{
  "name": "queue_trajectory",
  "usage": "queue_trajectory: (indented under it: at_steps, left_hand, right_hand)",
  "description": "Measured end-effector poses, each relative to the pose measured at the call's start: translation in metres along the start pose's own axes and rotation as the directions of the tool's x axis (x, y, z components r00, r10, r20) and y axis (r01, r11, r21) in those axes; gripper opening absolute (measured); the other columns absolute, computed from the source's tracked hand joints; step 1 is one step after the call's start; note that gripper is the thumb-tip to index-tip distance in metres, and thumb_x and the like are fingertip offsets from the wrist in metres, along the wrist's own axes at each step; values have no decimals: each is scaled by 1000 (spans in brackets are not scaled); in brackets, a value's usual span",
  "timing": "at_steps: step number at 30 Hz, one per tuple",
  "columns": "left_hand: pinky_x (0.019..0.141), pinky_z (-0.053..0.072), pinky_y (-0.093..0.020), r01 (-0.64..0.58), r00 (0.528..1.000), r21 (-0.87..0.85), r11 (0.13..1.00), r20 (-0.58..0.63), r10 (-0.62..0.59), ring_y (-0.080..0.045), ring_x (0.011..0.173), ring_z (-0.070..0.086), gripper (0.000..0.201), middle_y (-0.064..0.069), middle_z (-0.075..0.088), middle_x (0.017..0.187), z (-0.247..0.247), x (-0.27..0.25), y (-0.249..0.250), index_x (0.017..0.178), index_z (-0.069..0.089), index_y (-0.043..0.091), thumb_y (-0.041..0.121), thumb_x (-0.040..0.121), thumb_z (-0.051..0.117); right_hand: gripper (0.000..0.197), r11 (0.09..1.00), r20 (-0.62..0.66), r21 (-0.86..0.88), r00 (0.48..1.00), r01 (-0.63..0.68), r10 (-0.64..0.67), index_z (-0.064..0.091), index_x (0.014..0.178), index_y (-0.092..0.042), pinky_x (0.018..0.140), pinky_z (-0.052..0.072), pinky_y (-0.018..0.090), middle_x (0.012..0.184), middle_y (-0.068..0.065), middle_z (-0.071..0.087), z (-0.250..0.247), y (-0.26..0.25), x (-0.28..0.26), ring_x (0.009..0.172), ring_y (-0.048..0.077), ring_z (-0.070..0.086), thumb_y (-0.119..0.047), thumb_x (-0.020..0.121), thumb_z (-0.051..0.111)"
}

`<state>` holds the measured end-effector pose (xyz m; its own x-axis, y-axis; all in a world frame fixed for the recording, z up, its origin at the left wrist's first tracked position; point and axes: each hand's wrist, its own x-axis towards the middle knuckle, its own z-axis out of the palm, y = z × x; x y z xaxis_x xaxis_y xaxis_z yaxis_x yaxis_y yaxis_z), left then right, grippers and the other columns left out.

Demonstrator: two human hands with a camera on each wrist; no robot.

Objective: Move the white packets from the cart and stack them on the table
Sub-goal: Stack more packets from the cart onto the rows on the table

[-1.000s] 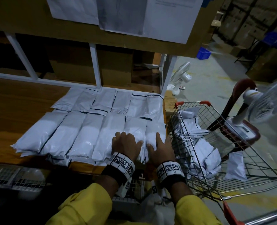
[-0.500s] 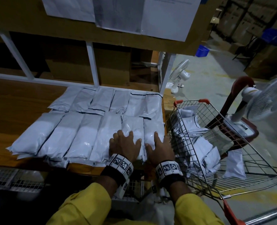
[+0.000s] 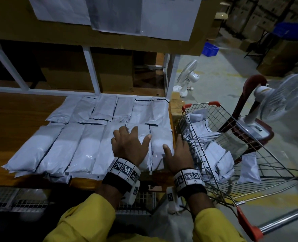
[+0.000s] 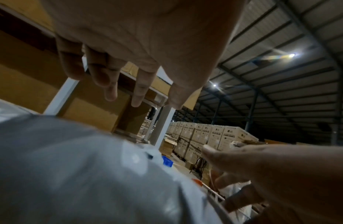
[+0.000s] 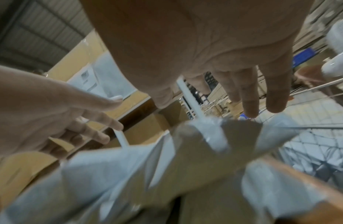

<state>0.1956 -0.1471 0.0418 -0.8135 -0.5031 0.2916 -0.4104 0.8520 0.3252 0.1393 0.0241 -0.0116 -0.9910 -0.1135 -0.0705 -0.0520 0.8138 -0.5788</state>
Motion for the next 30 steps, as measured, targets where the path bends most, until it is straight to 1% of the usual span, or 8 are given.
queue_trajectory:
  at_steps: [5,9,14,17,20,23,27,30]
  left_hand:
    - [89,45,-45,-108,994,-121,987,-42,104,-34,114,49,55,-11,59,122,-12,-2,48,122,69,22,60,84,60]
    - [97,42,-44,-161,984,-225,961,40,174,-31,122,44,54,-7,55,132,-20,-13,110,129,63,27,58,85,61]
    - [101,40,-42,-245,956,-260,934,94,277,-30,124,42,50,-3,53,132,-10,-30,187,130,60,32,57,86,60]
    - [105,40,-43,-282,938,-252,926,129,321,-29,129,40,56,-2,50,138,8,-39,234,136,56,32,60,88,59]
    - [110,38,-45,-349,897,-244,905,191,398,-30,134,37,58,-5,46,144,33,-41,265,140,53,31,58,89,58]
    - [109,40,-46,-401,858,-204,893,258,445,-32,136,37,59,-7,46,145,61,-34,281,140,53,29,57,88,60]
    - [107,40,-43,-449,813,-131,884,350,465,-33,130,44,61,-9,48,144,106,-7,293,141,52,27,56,88,60]
    - [104,41,-42,-516,767,-67,854,407,495,-34,126,48,63,-12,54,138,141,18,302,140,53,23,55,88,61]
  right_hand:
    - [76,999,-54,-3,998,-39,39,25,155,-19,108,41,53,155,15,32,-29,26,-6,139,35,38,-62,94,42]
    - [70,998,-91,12,993,-68,69,32,152,-18,105,42,50,150,16,38,-62,66,-11,135,36,41,-59,96,45]
    - [71,991,-130,6,982,-136,136,31,154,-18,109,38,51,158,14,30,-103,123,-23,141,34,36,-60,98,40]
    - [70,980,-143,-8,971,-197,193,29,156,-18,111,36,49,160,13,26,-128,159,-29,143,33,34,-59,99,39]
    - [69,970,-196,-4,952,-241,236,33,153,-16,109,38,50,157,15,31,-145,184,-26,139,34,38,-58,99,41]
    - [68,960,-222,16,935,-279,275,36,151,-16,109,39,48,155,15,33,-153,202,-16,138,34,39,-57,98,44]
    - [69,941,-236,55,911,-334,338,38,151,-18,108,39,50,151,15,39,-156,221,11,136,35,40,-59,95,43]
    - [68,913,-218,37,888,-407,405,37,151,-18,108,39,50,152,15,36,-155,233,32,137,34,39,-58,96,45]
